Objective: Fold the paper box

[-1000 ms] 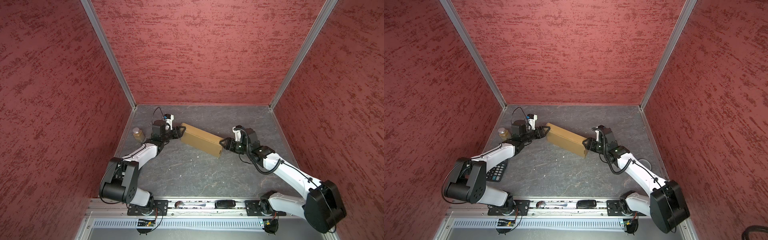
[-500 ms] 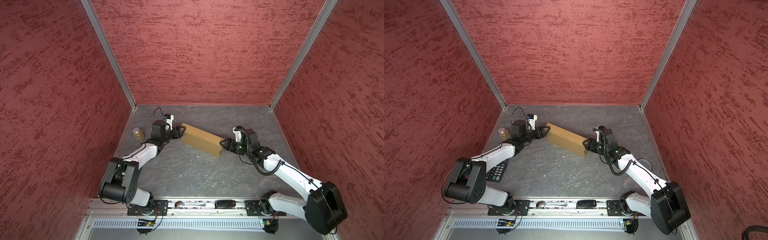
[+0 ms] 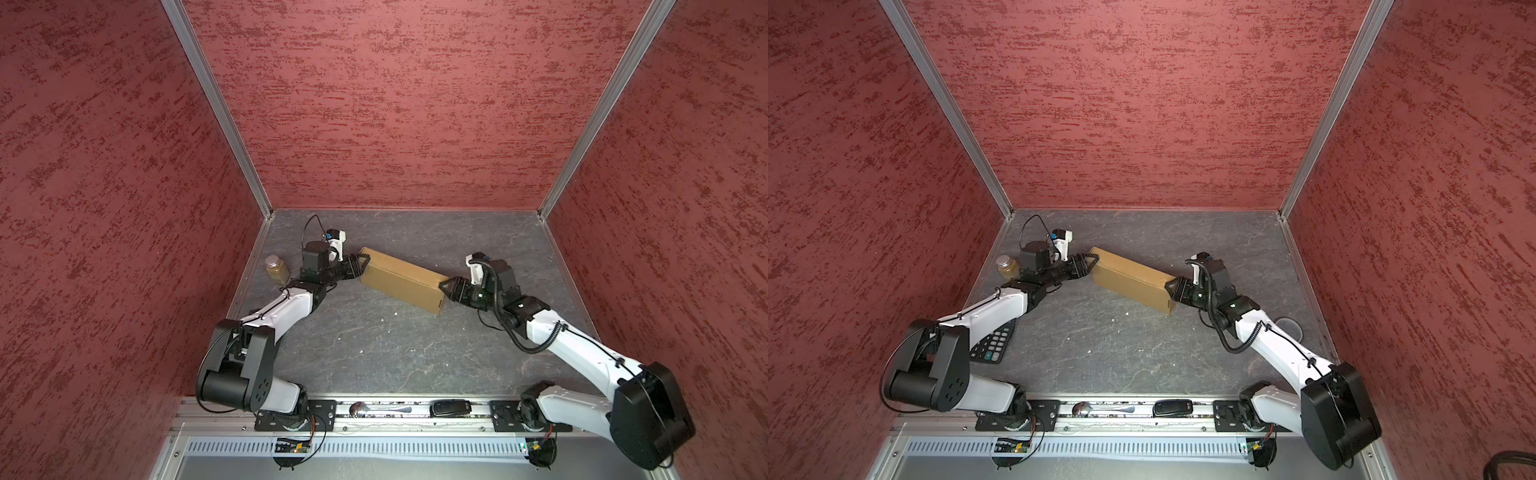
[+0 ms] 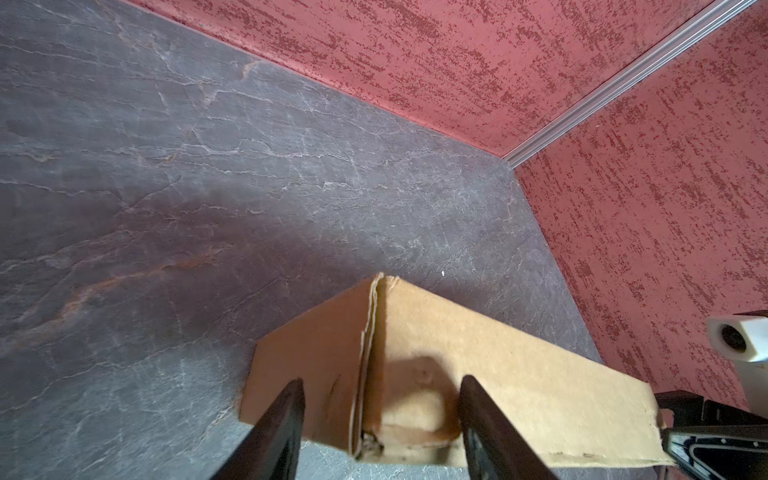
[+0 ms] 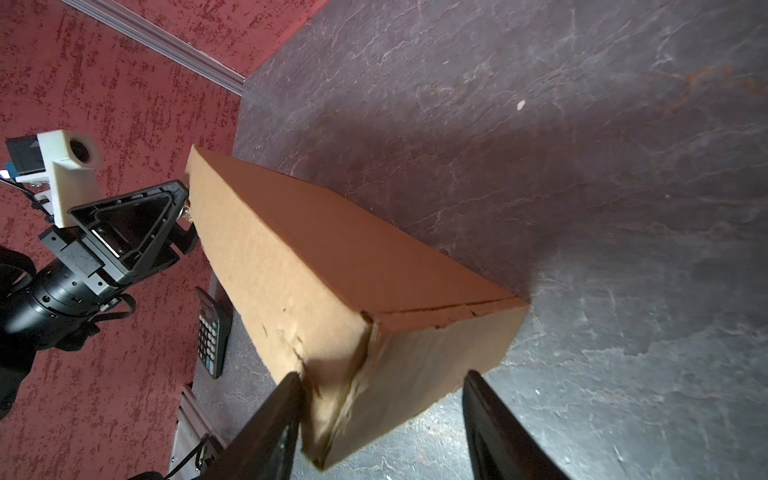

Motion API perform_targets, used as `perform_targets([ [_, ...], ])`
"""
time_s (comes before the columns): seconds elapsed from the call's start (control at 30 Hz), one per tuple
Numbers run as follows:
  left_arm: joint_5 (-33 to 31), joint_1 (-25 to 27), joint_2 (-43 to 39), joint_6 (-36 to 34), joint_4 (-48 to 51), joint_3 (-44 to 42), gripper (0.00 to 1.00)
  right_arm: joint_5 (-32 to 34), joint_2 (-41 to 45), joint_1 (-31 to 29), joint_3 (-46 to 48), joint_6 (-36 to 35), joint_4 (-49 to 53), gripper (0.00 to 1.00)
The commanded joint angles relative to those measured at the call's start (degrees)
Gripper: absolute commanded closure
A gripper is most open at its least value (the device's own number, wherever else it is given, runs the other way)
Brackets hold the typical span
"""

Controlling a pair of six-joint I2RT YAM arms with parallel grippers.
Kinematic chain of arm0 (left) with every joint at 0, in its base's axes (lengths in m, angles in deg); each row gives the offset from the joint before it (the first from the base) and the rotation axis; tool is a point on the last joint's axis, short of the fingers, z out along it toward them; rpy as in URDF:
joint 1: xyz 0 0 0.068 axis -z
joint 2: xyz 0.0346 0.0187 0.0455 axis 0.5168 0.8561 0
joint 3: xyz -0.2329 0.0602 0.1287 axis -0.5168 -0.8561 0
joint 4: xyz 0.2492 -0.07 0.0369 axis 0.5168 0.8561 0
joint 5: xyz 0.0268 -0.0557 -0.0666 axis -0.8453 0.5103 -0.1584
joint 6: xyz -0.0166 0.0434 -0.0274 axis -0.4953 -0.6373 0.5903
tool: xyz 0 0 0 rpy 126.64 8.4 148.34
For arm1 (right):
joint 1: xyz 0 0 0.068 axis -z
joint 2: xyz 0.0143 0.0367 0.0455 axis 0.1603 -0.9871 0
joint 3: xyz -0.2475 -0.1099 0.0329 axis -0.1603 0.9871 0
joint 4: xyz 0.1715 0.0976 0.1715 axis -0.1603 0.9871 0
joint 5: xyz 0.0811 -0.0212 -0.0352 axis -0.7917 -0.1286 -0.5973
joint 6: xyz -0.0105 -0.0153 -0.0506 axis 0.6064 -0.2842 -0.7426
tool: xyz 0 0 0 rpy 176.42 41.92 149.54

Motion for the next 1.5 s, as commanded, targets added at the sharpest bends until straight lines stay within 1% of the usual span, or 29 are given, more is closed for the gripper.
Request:
perform_targets([
  [0.0,-0.9,-1.0,-1.2,-1.1,3.6,-1.4,0.4,3.1,-1.6,-0.4,2.1,0.1,4.8,0.38],
  [0.13,0.7,-1.6,-2.2,-0.3,3.6,-1.7,0.39,2.6,-2.2,-0.3,1.6,-0.1,4.5,0.38],
  [0.3,3.4,-2.9,-3.1,0.1,4.3,0.0,0.35,1.9,-2.7,-0.4,1.3,-0.5,4.1,0.39],
  [0.43,5.2,-3.2,-2.1,-0.3,5.3,2.2,0.32,1.7,-2.9,-0.4,1.5,-0.6,3.9,0.39],
  [0.57,6.3,-3.0,-0.6,-0.1,5.0,2.6,0.32,1.4,-3.3,-0.4,1.5,-0.6,3.5,0.39],
  [0.9,7.8,-2.3,-0.8,-0.3,4.7,0.1,0.32,1.3,-4.4,-0.4,1.3,-0.7,2.7,0.39],
  [1.17,7.6,-2.3,-1.4,-0.8,5.7,-1.9,0.33,1.2,-4.6,-0.4,1.4,-0.7,2.4,0.39],
  [1.47,6.9,-2.4,-4.8,-1.4,8.0,-3.8,0.34,1.4,-5.0,-0.4,1.4,-1.0,2.0,0.39],
])
